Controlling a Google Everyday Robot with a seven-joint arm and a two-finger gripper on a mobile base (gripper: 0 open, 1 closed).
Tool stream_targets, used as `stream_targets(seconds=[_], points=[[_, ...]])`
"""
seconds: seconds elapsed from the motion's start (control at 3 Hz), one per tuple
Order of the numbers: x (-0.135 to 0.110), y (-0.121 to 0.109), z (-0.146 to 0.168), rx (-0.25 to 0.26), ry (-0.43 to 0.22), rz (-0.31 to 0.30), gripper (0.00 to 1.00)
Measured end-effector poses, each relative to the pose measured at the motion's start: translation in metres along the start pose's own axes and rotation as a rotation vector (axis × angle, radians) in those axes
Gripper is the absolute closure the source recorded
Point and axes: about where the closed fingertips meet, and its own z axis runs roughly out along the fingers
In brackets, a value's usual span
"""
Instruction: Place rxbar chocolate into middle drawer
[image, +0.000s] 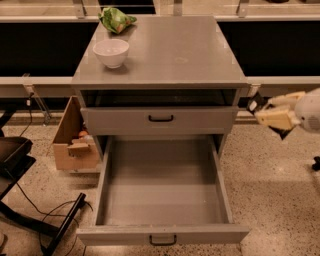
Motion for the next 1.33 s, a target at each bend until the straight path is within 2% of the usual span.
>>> stream_targets(seconds=[0.33, 1.0, 1.33], points=[[0.05, 0.007, 0.03, -0.02, 0.038, 0.036, 1.0], [0.056, 0.016, 0.043, -0.039, 0.047, 0.045, 1.0], [0.094, 0.053, 0.092, -0.113, 0.039, 0.137, 1.0]])
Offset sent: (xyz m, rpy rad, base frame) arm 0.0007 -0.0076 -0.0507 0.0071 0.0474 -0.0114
